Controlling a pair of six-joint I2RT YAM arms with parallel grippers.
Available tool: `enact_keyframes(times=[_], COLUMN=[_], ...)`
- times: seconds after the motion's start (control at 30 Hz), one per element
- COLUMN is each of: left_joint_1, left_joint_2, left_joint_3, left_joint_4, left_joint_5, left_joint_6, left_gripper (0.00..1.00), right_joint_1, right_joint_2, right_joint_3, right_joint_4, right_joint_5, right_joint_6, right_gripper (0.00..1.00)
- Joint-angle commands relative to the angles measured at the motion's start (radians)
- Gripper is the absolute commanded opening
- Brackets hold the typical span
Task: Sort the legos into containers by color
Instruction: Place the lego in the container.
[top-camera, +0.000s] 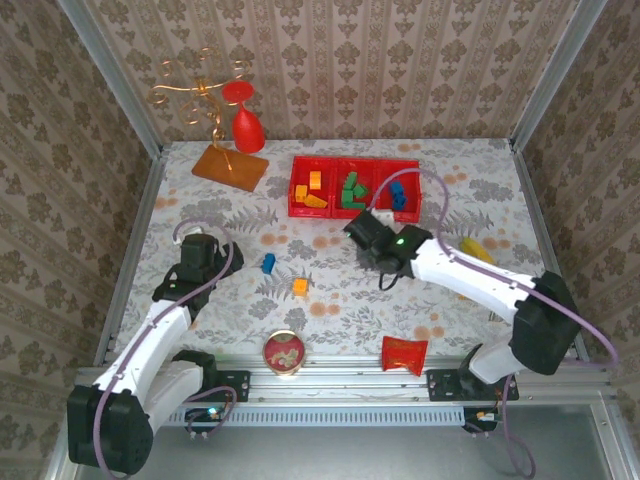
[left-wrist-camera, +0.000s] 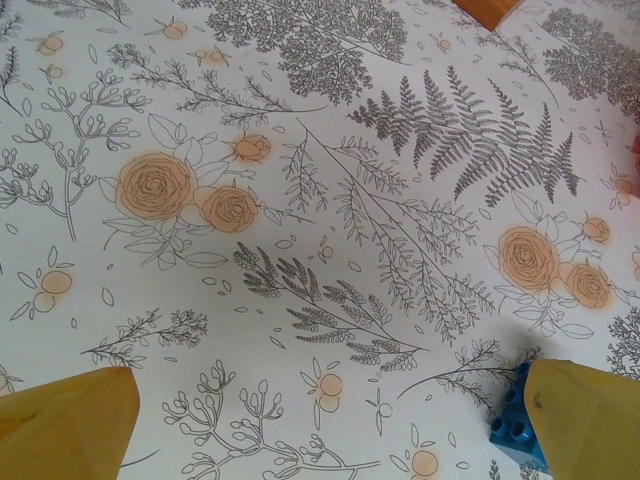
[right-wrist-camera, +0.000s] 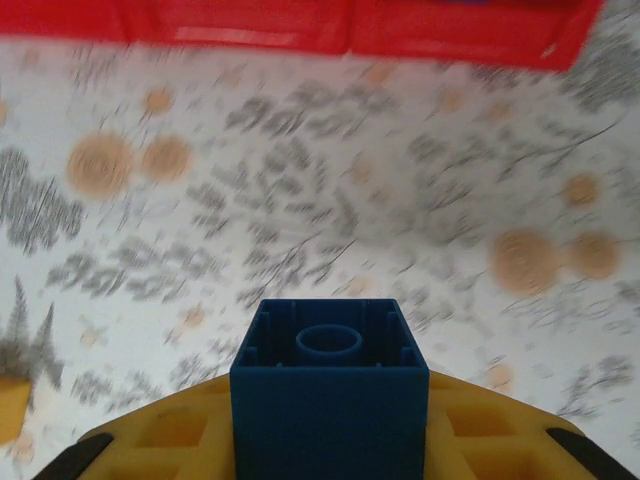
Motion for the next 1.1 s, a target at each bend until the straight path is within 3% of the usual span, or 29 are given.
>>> enact_keyframes(times=[0.0, 0.17, 0.47, 0.83, 1.07], left_joint_1=[0.006, 0.005, -0.008, -0.041, -0.058], left_joint_2=[0.011, 0.023, 0.034, 0.079, 0.099], left_joint_3=[0.037, 0.044, 0.050, 0.068, 0.075], left_joint_4=[0.016, 0.017, 0.017, 0.023, 0.027], left_joint_5=[0.030, 0.056, 0.085, 0.104, 0.108], left_joint_6=[-0.026, -0.026, -0.020, -0.016, -0.016], left_gripper=[1.00, 1.00, 1.00, 1.00, 1.00], right_joint_1=[-0.081, -0.205, -0.352, -0.424, -0.442], right_joint_2=[-0.038, -0.016, 0.242, 0.572, 0.686], right_joint_3=[-0.005, 0.036, 0.273, 0.627, 0.753], right_joint_4=[0.034, 0.097, 0.095, -0.003, -0.045], right_joint_5=[0.055, 0.014, -0.081, -0.148, -0.166], right_joint_6=[-0.088, -0.166, -0.262, -0.298, -0.298], right_gripper=[0.29, 0.30, 0.30, 0.30, 0.32])
